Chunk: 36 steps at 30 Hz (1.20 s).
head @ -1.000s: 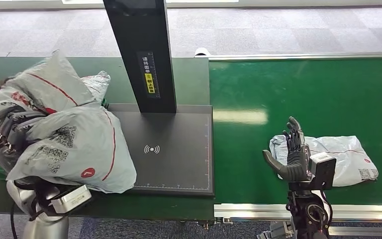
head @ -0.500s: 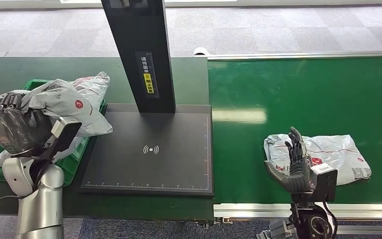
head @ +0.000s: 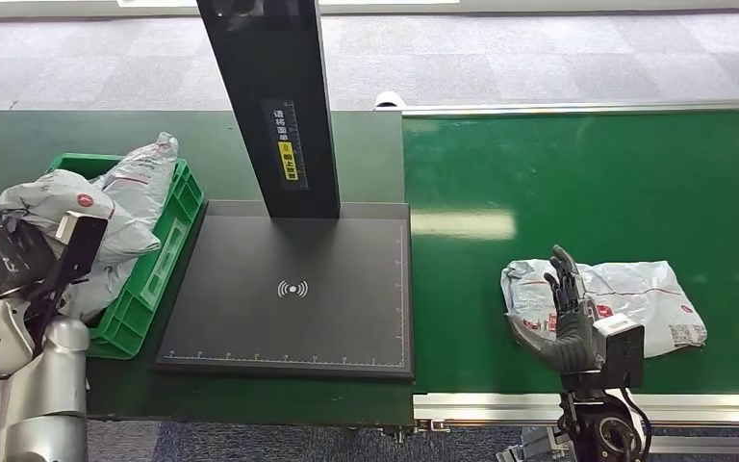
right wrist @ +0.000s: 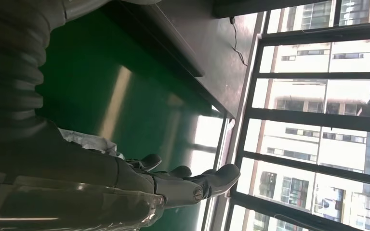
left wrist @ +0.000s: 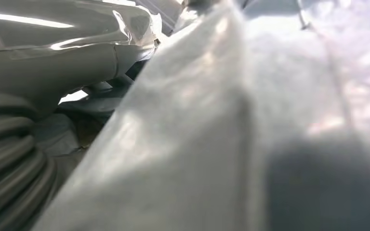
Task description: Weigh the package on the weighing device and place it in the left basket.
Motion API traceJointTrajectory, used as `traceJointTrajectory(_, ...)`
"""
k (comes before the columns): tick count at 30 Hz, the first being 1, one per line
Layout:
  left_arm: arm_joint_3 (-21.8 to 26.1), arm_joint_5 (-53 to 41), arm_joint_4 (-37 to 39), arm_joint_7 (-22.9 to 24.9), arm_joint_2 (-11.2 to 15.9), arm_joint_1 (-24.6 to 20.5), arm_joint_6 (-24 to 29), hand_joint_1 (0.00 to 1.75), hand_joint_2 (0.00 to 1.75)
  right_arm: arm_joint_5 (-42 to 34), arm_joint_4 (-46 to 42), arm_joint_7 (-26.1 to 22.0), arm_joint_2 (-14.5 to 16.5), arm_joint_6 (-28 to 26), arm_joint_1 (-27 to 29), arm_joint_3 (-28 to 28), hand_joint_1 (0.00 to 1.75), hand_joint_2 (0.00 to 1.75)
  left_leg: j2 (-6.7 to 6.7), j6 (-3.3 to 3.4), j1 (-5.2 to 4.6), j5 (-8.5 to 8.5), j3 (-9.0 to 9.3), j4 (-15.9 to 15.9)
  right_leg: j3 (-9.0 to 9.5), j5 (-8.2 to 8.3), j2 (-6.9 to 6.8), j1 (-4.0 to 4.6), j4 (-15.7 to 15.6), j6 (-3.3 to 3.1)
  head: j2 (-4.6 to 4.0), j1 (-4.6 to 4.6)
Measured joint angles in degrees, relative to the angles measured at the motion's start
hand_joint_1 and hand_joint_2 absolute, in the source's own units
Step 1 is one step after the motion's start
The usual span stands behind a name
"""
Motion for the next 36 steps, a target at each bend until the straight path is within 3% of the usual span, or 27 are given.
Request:
traceJointTrajectory(2, 0.1, -0.2, 2.0, 0.3, 0.6, -0.6, 0.0, 1.37, 1.75, 0.0, 0.0, 0.0, 0.0, 0.0, -0.1, 0.0, 0.00, 1.75, -0.01, 0.00, 0.00, 0.00, 0.00, 0.0, 0.00, 0.00, 0.00, 0.00, 0.0, 0.00, 0.00, 0.00)
traceJointTrajectory(3, 0.2, -0.2, 2.7, 0.4, 0.9, -0.9, 0.0, 1.26, 1.75, 0.0, 0.0, 0.0, 0.0, 0.0, -0.1, 0.0, 0.00, 1.75, -0.01, 0.00, 0.00, 0.00, 0.00, 0.0, 0.00, 0.00, 0.00, 0.00, 0.0, 0.00, -0.01, 0.00)
traceJointTrajectory(4, 0.2, -0.3, 3.4, 0.4, 1.1, -1.1, 0.0, 1.06, 1.31, 0.0, 0.0, 0.0, 0.0, 0.0, -0.1, 0.0, 0.00, 1.75, -0.02, 0.00, -0.01, 0.00, 0.00, 0.0, 0.00, 0.00, 0.00, -0.01, 0.0, 0.00, -0.01, 0.01)
traceJointTrajectory(6, 0.3, -0.6, 4.5, 0.9, 1.4, -1.6, 0.0, 0.41, 0.44, 0.0, 0.0, 0.0, 0.0, 0.1, -0.2, 0.0, 0.00, 1.75, -0.02, 0.00, -0.01, 0.00, -0.01, 0.0, -0.01, 0.00, 0.00, -0.01, 0.0, 0.00, -0.01, 0.00)
traceJointTrajectory(7, 0.4, -0.9, 5.1, 1.4, 1.5, -1.8, 0.0, 0.18, 0.00, 0.0, 0.0, 0.0, 0.0, 0.1, -0.2, 0.0, 0.00, 1.75, -0.02, 0.00, -0.01, -0.01, -0.01, 0.0, -0.01, 0.00, 0.00, -0.01, 0.0, 0.00, -0.01, 0.00)
traceJointTrajectory(9, 0.4, -2.0, 6.9, 2.9, 1.7, -2.6, -0.2, 0.00, 0.00, 0.1, 0.0, 0.2, 0.0, 0.3, -0.2, 0.0, 0.00, 1.75, -0.03, 0.00, -0.01, 0.00, 0.00, 0.0, -0.02, 0.00, -0.01, -0.01, 0.0, 0.00, 0.00, -0.01)
traceJointTrajectory(20, -2.3, -2.4, 13.4, 3.4, 2.0, -5.0, -0.5, 0.00, 0.00, 0.7, 0.0, 0.8, 0.0, 0.8, -0.4, 0.0, 0.00, 1.75, -0.10, -0.01, -0.01, 0.02, 0.04, 0.0, 0.06, 0.00, -0.04, -0.01, 0.0, 0.00, -0.01, 0.01)
traceJointTrajectory(22, -2.5, -1.2, 12.0, 0.6, 1.6, -4.4, -0.2, 0.00, 0.00, 0.7, 0.0, 0.8, 0.0, 0.8, -0.4, 0.0, 0.00, 1.75, -0.09, -0.01, -0.01, 0.02, 0.02, 0.0, 0.04, 0.00, -0.04, -0.01, 0.0, 0.00, 0.00, -0.01)
traceJointTrajectory(27, -0.2, 2.9, 3.3, -13.2, -1.9, -2.8, 0.1, 0.00, 0.00, 0.8, 0.0, 0.1, 0.0, 0.6, -0.3, 0.0, 0.00, 1.75, -0.09, -0.01, -0.01, 0.01, -0.04, 0.0, 0.01, 0.00, -0.03, -0.01, 0.0, 0.00, 0.00, 0.01)
traceJointTrajectory(31, 1.8, 4.4, -1.1, -16.5, -4.1, -2.6, 0.2, 0.00, 0.00, 0.7, 0.0, -0.1, 0.0, 0.5, -0.2, 0.0, 0.00, 1.75, -0.09, -0.01, -0.01, 0.00, -0.02, 0.0, -0.01, 0.00, -0.03, -0.01, 0.0, 0.00, 0.00, 0.00)
traceJointTrajectory(35, 5.1, 10.4, -7.0, -28.3, -7.3, -2.4, 0.3, 0.00, 1.75, 0.4, 0.0, -0.5, -0.1, 0.2, -0.4, 0.0, 0.00, 1.75, -0.08, -0.01, 0.00, 0.01, -0.03, 0.0, 0.00, 0.00, -0.02, 0.00, 0.0, 0.00, 0.00, 0.01)
traceJointTrajectory(36, 5.6, 11.9, -9.5, -29.9, -8.3, -2.3, 0.3, 0.00, 1.75, 0.2, 0.1, -0.7, -0.1, 0.1, -0.5, 0.0, 0.00, 1.75, -0.05, -0.01, 0.00, 0.01, -0.03, 0.0, 0.00, 0.01, -0.01, 0.00, 0.0, 0.00, 0.00, 0.00)
